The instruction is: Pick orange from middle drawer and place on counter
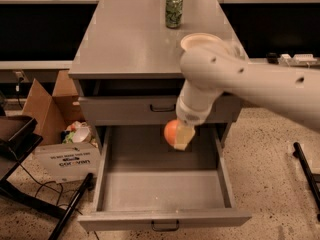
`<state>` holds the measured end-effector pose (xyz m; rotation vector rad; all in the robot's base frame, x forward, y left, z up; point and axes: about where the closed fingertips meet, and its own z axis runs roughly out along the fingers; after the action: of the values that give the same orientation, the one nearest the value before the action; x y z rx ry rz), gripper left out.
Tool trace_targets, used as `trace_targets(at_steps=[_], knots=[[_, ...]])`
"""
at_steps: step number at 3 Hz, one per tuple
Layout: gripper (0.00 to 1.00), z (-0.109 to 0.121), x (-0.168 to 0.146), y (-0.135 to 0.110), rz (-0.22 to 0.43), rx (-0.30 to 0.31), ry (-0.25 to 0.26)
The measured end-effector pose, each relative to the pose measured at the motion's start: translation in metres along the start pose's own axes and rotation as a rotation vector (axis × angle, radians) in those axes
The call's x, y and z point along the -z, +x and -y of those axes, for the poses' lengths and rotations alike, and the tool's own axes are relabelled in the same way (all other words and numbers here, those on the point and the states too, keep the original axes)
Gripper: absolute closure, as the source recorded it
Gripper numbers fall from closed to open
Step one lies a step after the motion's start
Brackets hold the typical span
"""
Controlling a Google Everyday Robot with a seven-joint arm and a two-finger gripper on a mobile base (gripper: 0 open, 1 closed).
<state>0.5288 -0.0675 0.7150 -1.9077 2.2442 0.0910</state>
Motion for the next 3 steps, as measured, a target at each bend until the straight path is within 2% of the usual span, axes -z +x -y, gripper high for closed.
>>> trace_targets(at_steps=[1, 2, 3], knots=[[1.00, 0.024, 0.072, -0.048, -0.002, 0.039, 0.024], [1.00, 0.059, 0.132, -0.108, 0.027, 0.085, 0.058], [1.00, 0.090, 0.165, -0.149, 0.093, 0.115, 0.126]])
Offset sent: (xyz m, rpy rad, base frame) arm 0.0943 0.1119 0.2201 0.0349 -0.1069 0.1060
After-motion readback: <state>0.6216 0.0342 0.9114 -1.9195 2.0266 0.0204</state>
